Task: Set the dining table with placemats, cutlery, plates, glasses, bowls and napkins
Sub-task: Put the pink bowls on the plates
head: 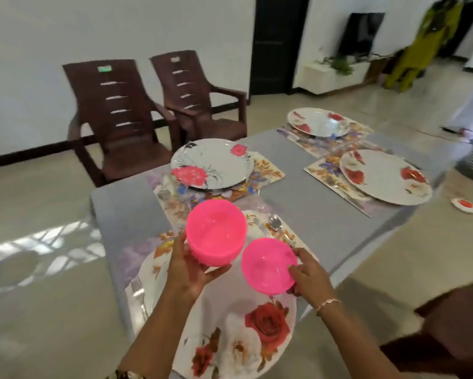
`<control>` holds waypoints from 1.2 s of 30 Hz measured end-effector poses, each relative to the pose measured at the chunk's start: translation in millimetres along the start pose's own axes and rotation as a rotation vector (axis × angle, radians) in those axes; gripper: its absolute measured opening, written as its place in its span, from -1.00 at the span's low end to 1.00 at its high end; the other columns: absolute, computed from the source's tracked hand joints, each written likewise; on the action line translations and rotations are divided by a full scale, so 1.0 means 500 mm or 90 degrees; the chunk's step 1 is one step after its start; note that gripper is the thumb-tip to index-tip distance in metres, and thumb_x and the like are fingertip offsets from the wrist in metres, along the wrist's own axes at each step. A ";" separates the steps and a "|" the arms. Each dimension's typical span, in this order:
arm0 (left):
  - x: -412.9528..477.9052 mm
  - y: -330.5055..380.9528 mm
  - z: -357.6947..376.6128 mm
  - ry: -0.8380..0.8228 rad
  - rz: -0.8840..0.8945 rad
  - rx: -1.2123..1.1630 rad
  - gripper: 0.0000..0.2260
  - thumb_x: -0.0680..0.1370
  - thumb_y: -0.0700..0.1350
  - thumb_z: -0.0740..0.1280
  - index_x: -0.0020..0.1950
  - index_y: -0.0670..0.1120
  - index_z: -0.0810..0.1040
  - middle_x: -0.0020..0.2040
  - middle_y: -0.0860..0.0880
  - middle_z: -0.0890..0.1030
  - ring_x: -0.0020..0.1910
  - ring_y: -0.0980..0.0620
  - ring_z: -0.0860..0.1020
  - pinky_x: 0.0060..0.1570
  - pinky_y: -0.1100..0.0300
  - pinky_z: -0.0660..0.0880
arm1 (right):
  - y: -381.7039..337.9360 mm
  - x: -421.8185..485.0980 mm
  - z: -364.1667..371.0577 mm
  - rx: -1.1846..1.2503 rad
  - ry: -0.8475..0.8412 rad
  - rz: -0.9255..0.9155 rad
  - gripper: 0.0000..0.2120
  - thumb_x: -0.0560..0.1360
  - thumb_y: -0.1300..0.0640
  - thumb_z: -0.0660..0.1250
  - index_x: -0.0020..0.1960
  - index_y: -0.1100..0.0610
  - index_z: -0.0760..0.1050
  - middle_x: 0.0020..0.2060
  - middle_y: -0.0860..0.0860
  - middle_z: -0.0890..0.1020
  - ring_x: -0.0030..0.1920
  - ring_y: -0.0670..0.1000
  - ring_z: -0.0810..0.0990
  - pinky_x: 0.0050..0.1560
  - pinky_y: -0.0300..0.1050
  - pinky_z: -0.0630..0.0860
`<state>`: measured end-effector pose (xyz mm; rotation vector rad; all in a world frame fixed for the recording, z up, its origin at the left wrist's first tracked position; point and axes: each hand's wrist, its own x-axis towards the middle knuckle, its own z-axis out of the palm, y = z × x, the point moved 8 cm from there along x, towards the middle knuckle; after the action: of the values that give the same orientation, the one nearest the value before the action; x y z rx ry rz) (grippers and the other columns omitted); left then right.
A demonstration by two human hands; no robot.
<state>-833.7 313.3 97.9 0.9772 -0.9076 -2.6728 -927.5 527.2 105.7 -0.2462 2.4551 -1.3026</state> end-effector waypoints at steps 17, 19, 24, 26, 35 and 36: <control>-0.101 -0.001 -0.095 0.195 0.135 -0.129 -0.64 0.54 0.12 0.16 0.12 -0.12 0.50 0.12 -0.21 0.53 0.01 -0.21 0.54 -0.34 -0.15 0.60 | -0.018 0.204 0.183 -0.088 -0.256 0.034 -0.69 0.52 0.26 0.12 0.27 0.18 0.28 -0.41 0.15 0.50 -0.53 0.06 0.46 -0.52 -0.19 0.41; -0.094 -0.017 -0.077 0.200 0.130 -0.121 -0.59 0.52 0.14 0.18 0.19 -0.13 0.49 0.12 -0.22 0.54 0.01 -0.23 0.56 -0.34 -0.14 0.59 | -0.025 0.207 0.170 -0.117 -0.255 0.021 -0.69 0.55 0.15 0.16 0.27 0.19 0.28 -0.32 0.15 0.54 -0.44 0.09 0.50 -0.39 -0.09 0.49; -0.052 -0.073 0.011 0.180 0.095 -0.102 -0.53 0.50 0.14 0.22 0.32 -0.10 0.45 0.22 -0.23 0.53 0.11 -0.27 0.54 -0.28 -0.19 0.58 | -0.106 0.203 0.048 -0.094 -0.163 -0.137 -0.73 0.58 0.02 0.16 0.14 0.18 0.44 -0.17 0.09 0.56 -0.19 0.09 0.56 -0.13 -0.05 0.51; -0.031 -0.101 0.063 0.164 0.077 -0.077 -0.55 0.51 0.15 0.22 0.30 -0.08 0.46 0.19 -0.22 0.54 0.11 -0.25 0.54 -0.24 -0.21 0.58 | -0.132 0.184 -0.001 0.032 -0.200 -0.150 -0.76 0.58 -0.01 0.15 0.03 0.14 0.47 -0.39 0.05 0.51 -0.41 -0.03 0.47 -0.40 -0.18 0.43; 0.075 -0.247 0.329 0.084 -0.017 0.055 -0.56 0.50 0.17 0.23 0.18 -0.13 0.49 0.02 -0.22 0.57 -0.06 -0.20 0.58 -0.25 -0.11 0.59 | -0.067 0.219 -0.275 -0.187 -0.043 -0.216 -0.82 0.49 0.23 0.24 0.09 0.14 0.47 -0.52 -0.05 0.37 -0.47 -0.09 0.36 -0.43 -0.22 0.26; 0.089 -0.264 0.357 0.069 -0.026 0.069 -0.56 0.51 0.18 0.22 0.19 -0.13 0.49 0.03 -0.22 0.57 -0.06 -0.21 0.58 -0.26 -0.10 0.59 | -0.053 0.227 -0.307 -0.198 -0.021 -0.210 -0.81 0.50 0.22 0.23 0.10 0.14 0.47 -0.51 -0.06 0.37 -0.45 -0.08 0.37 -0.43 -0.22 0.26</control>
<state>-972.3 491.9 104.0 1.1642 -1.0293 -2.5974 -1091.4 594.3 181.6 -0.7731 2.6609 -1.0131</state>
